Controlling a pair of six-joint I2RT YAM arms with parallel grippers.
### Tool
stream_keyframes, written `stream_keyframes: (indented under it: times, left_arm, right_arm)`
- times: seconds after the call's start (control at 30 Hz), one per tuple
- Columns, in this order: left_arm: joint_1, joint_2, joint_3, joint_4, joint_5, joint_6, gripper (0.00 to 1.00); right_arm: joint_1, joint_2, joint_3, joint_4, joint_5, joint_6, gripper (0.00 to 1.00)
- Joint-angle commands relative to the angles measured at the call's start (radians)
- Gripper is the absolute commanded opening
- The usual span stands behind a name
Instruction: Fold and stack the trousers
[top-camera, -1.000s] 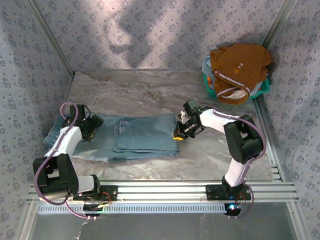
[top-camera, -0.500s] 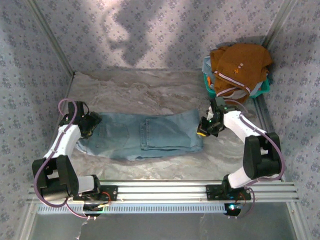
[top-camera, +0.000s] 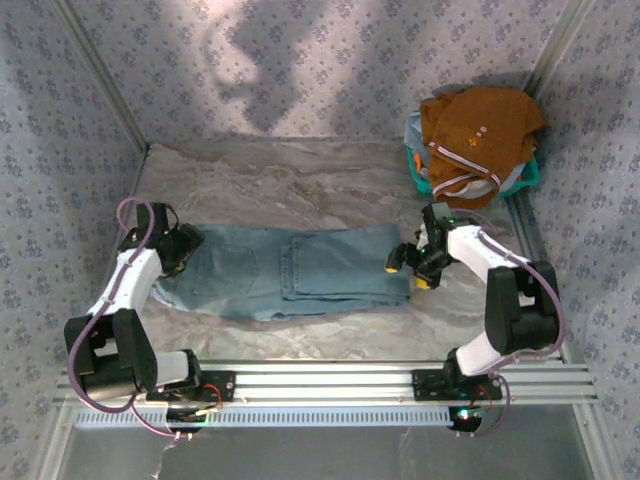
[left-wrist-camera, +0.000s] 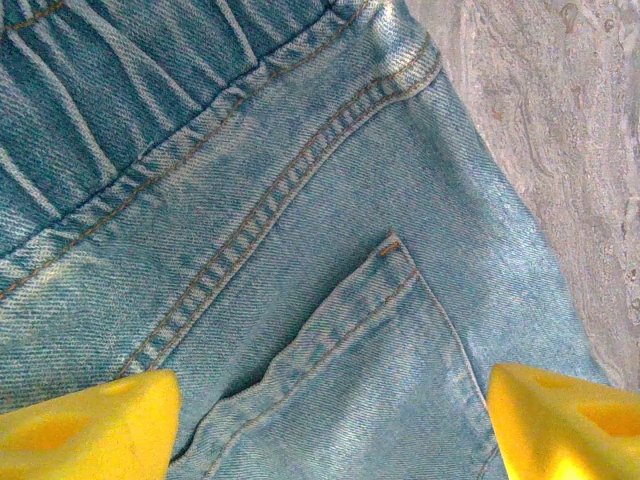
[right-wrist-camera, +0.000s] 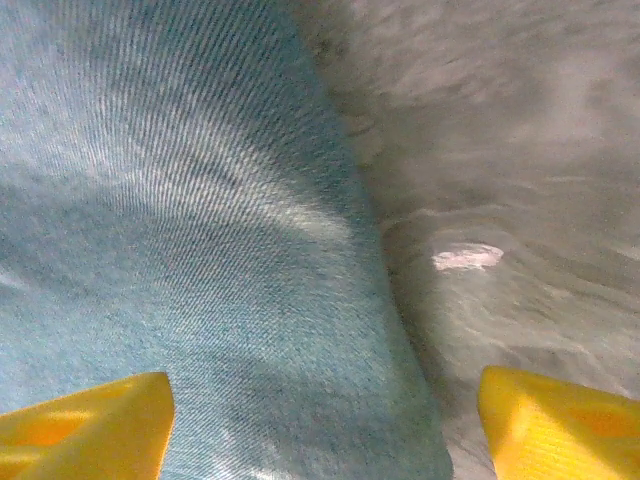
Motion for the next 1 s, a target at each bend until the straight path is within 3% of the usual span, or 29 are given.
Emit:
stream_keyframes:
  times: [0.0, 0.1, 0.17, 0.2, 0.27, 0.3, 0.37, 0.43, 0.63, 0.77, 0.87, 0.97]
  left_arm:
    - [-0.003, 0.007, 0.026, 0.007, 0.009, 0.005, 0.80]
    - [-0.002, 0.004, 0.033, 0.001, 0.009, 0.005, 0.80]
    - [-0.002, 0.000, 0.035, -0.003, 0.011, 0.005, 0.80]
    - [-0.003, -0.002, 0.036, -0.007, 0.012, 0.004, 0.80]
    - [-0.001, -0.008, 0.045, -0.018, 0.005, 0.007, 0.80]
    - [-0.002, -0.011, 0.050, -0.027, 0.000, 0.009, 0.80]
    - [0.001, -0.020, 0.065, -0.045, -0.008, 0.012, 0.80]
    - [0.003, -0.031, 0.079, -0.066, -0.023, 0.010, 0.81]
    - [0.002, -0.056, 0.072, -0.077, -0.040, -0.003, 0.81]
    - [-0.001, -0.048, 0.051, -0.092, -0.048, 0.009, 0.80]
    - [-0.009, -0.047, 0.001, -0.077, -0.064, 0.014, 0.77]
    - [-0.014, -0.040, -0.047, -0.063, -0.085, 0.019, 0.72]
  right_arm:
    - [0.024, 0.063, 0.001, 0.021, -0.068, -0.021, 0.73]
    - [0.027, 0.088, -0.006, 0.027, -0.054, -0.023, 0.68]
    - [0.031, 0.098, -0.013, 0.045, -0.092, -0.029, 0.57]
    - [0.031, 0.099, -0.016, 0.051, -0.112, -0.027, 0.44]
    - [0.024, 0.080, -0.027, 0.072, -0.144, -0.010, 0.05]
    - [0.014, 0.058, -0.035, 0.081, -0.156, 0.007, 0.00]
    - [-0.012, -0.002, -0.033, 0.060, -0.129, 0.025, 0.00]
    - [-0.064, -0.070, -0.008, -0.015, 0.008, 0.045, 0.00]
    - [-0.233, -0.127, 0.139, -0.192, 0.229, 0.022, 0.00]
    - [-0.336, -0.142, 0.205, -0.246, 0.300, 0.034, 0.00]
    - [-0.335, -0.153, 0.281, -0.262, 0.352, 0.027, 0.00]
    - [-0.243, -0.152, 0.392, -0.300, 0.371, 0.033, 0.00]
